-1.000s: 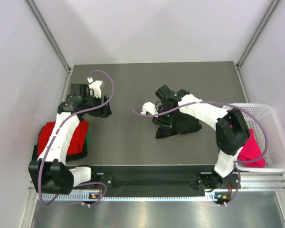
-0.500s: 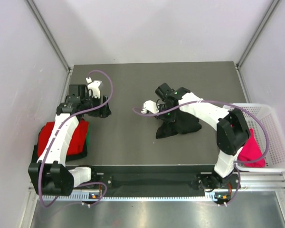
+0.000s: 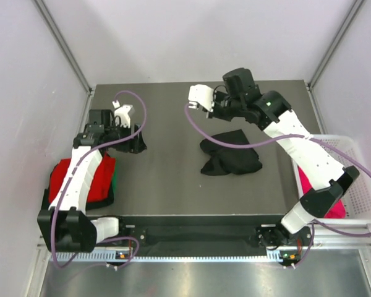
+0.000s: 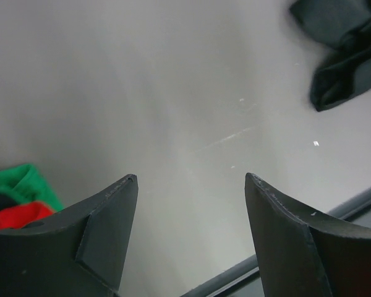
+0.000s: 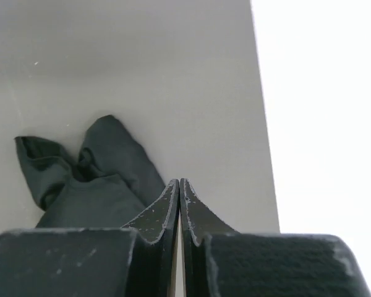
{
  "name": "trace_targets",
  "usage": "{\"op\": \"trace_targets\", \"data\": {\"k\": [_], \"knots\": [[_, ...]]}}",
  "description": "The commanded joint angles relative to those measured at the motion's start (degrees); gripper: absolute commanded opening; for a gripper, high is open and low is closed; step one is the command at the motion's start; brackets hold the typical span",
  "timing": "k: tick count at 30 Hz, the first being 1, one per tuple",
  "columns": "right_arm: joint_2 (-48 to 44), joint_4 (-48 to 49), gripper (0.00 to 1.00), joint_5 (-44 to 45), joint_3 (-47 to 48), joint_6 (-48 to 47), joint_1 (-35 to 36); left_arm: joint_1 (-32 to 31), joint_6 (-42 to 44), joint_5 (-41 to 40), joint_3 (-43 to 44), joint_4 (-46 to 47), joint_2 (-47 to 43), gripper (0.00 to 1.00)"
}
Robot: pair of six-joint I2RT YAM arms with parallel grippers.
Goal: Fold and stack the t-shirts
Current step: Move the tshirt to the center of the board, then flatten the tshirt out
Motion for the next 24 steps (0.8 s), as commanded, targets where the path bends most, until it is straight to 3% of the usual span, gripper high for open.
{"op": "trace_targets", "data": {"k": [1,2,3,5,9,16,24], "knots": [[-0.2,-2.6,0.01,-3.3,1.0,-1.0,-2.5,0.2,0.8,6.1,5.8,0.5,6.0,0.73],[0.2,-3.5,0.05,-3.4,-3.0,-1.8,-2.5,0.2,0.7,8.0,7.2,-0.9,9.4,0.73],[0.4,-4.2,0.20,-3.5,-5.2,-2.6,-2.5,0.2,0.6,8.5,8.3,-1.5,10.6,0.73],[1.4,-4.8,0.36,-3.8,-10.6,-3.8,-2.5,0.2,0.5,8.5,9.7,-1.5,12.4,0.73],[2.4,-5.4,0.48,-6.1,-14.7,-5.3,-2.5,0.3,0.1,7.4,7.7,0.5,10.9,0.73],[9.4,-7.2,0.59,-7.6,-14.4,-4.2,-2.5,0.3,0.1,6.1,4.6,1.9,7.7,0.75],[14.9,-6.4,0.62,-8.7,-15.3,-2.6,-2.5,0.3,0.2,5.6,3.7,2.1,6.6,0.75]]}}
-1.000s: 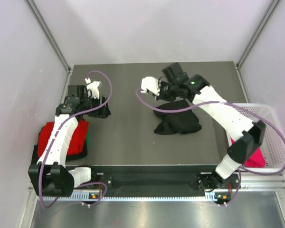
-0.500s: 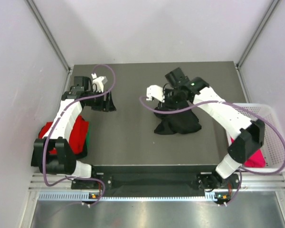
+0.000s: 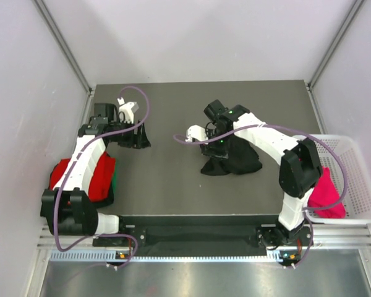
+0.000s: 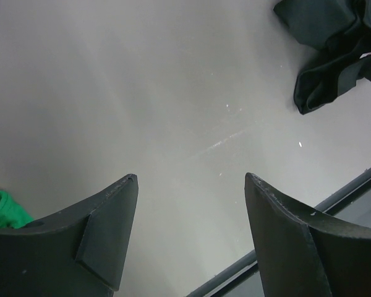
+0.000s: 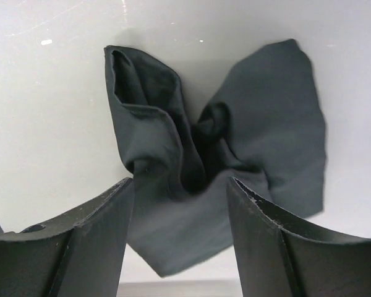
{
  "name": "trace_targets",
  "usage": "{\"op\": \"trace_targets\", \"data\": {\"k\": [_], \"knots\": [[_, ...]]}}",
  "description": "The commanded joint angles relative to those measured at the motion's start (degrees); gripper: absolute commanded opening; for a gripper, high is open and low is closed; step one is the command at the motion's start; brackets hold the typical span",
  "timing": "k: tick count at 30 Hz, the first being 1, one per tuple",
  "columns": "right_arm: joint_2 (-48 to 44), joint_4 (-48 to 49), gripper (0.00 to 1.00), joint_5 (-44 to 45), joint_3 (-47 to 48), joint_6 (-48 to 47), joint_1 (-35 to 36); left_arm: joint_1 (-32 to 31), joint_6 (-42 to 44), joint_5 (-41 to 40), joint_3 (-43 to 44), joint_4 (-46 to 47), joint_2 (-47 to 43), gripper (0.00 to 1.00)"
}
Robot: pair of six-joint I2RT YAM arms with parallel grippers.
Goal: Fold and stack the t-shirts
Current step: Flatten the tshirt out
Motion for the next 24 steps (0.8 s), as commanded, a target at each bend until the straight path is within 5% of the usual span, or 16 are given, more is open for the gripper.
{"op": "trace_targets", "data": {"k": [1,2,6,8,17,24], "knots": [[1.3,-0.6,0.62,-1.8,0.9,0.7,0.0,0.3,0.4,0.3,-1.0,2.1,-2.3,0.75],[2.0,-0.5,0.60,-1.7,0.9,0.8,0.0,0.3,0.5,0.3,-1.1,2.1,-2.6,0.75],[2.2,-0.3,0.10,0.0,1.9,1.3,0.1,0.3,0.4,0.0,-1.5,2.4,-2.8,0.74],[-0.2,-1.5,0.00,0.4,3.7,0.8,0.0,0.3,-0.7,1.4,-1.5,3.4,-2.4,0.74],[-24.6,4.8,0.00,6.9,3.2,-4.0,-0.1,-7.5,0.4,7.3,16.1,-3.7,22.4,0.73],[-32.1,-0.5,0.00,6.1,-3.1,-4.7,-1.9,-14.8,-1.7,11.9,36.1,-5.2,40.2,0.74]]}}
